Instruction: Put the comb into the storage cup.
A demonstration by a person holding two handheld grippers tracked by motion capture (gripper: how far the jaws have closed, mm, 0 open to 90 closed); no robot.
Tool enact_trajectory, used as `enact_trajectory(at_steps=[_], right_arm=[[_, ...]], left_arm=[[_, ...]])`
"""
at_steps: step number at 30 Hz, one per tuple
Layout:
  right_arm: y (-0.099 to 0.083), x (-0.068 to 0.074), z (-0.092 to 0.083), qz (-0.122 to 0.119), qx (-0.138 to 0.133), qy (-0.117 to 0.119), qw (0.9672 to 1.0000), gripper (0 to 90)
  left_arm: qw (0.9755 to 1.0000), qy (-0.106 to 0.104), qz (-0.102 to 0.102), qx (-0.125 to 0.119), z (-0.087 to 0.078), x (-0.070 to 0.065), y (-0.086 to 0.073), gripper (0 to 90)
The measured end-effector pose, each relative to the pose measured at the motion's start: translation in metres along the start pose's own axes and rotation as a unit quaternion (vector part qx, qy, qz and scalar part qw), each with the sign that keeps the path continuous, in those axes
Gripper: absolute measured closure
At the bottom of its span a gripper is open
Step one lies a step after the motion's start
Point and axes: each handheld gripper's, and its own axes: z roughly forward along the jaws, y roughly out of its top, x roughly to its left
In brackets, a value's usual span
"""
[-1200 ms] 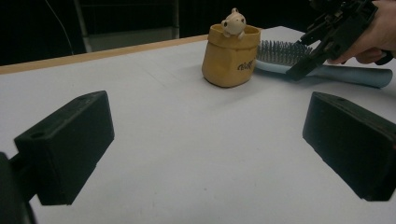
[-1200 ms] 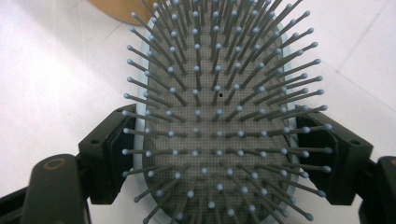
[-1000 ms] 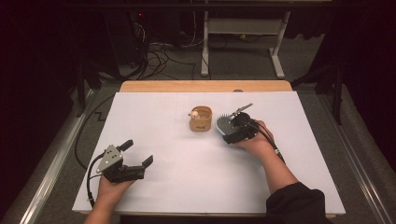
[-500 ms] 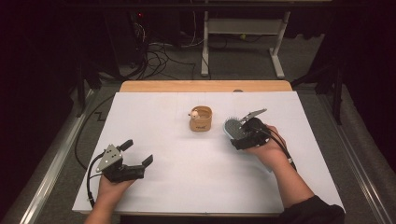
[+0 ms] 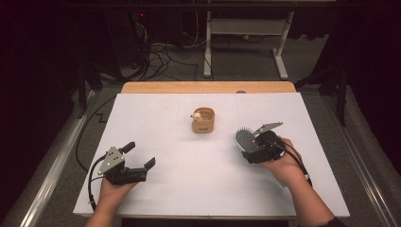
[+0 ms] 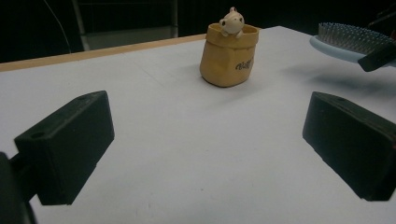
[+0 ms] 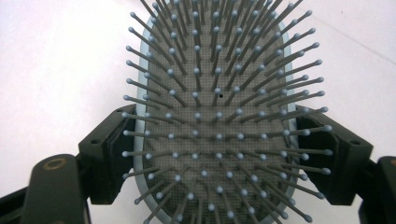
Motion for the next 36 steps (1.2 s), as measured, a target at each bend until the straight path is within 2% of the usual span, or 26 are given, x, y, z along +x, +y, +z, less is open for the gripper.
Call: enact_trajectory(at_steps=[17, 24, 26, 36], right_arm=[[-0.027, -0.003, -0.016, 0.002, 0.012, -0.009, 0.9999, 20.6], [-0.027, -0.002, -0.019, 0.004, 0.011, -0.01, 0.9999, 20.6], [-0.026, -0.001, -0.018, -0.003, 0.009, -0.008, 0.9999, 20.6], [-0.02, 0.011, -0.012, -0.012, -0.001, -0.003, 0.9999, 20.6]], left_arm=[[1.0, 0.002, -0.001, -0.001, 0.0, -0.001, 0.0, 2.8], [1.0, 0.003, -0.002, 0.001, 0.001, -0.001, 0.0, 2.8], [1.0, 0.002, -0.002, 0.0, 0.0, -0.001, 0.0, 2.8], [1.0, -0.002, 0.002, -0.001, 0.0, -0.001, 0.0, 2.8]])
